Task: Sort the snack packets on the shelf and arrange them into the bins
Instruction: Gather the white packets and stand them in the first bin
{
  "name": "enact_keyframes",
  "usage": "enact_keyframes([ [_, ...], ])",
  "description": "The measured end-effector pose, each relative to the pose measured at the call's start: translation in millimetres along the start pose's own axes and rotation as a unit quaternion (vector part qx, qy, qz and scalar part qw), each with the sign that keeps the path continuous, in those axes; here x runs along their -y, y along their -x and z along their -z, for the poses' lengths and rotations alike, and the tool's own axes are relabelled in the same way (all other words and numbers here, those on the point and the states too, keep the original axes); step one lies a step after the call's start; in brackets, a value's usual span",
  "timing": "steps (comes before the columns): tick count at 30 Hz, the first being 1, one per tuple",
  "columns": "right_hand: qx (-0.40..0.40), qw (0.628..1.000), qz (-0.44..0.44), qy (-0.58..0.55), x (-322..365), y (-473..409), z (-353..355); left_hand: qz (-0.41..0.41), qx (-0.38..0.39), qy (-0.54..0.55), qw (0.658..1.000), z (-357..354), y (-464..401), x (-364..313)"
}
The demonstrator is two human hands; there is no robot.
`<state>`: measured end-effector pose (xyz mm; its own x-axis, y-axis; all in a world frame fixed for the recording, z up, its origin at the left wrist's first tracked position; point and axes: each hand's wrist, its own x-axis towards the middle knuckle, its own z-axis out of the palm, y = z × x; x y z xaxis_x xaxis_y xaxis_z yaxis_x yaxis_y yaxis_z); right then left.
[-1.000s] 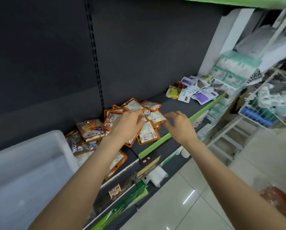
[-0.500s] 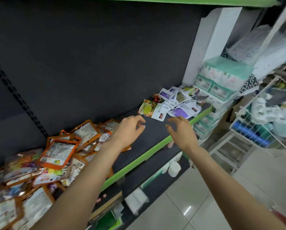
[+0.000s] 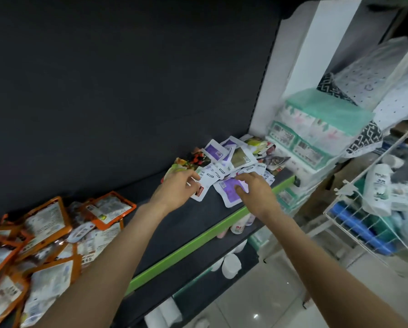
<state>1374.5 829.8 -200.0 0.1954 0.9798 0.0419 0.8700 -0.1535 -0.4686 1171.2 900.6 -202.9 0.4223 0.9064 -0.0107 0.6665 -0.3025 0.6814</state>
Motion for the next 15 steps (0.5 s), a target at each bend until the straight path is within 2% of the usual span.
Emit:
enact_keyframes([
  [7,0.015,1.000,0.015,0.014,-36.2,-80.0,-11.0,0.035,0.022,-0.021,0.999,-36.6,-75.5,19.9],
  [12,0.070,0.994,0.049,0.066,-50.3,-111.3,-34.8,0.075,0.066,-0.120,0.988,-71.4,-89.3,38.6],
  [15,0.104,0.988,0.083,0.080,-53.3,-132.3,-43.3,0.087,0.052,-0.143,0.984,-84.0,-96.2,51.0],
])
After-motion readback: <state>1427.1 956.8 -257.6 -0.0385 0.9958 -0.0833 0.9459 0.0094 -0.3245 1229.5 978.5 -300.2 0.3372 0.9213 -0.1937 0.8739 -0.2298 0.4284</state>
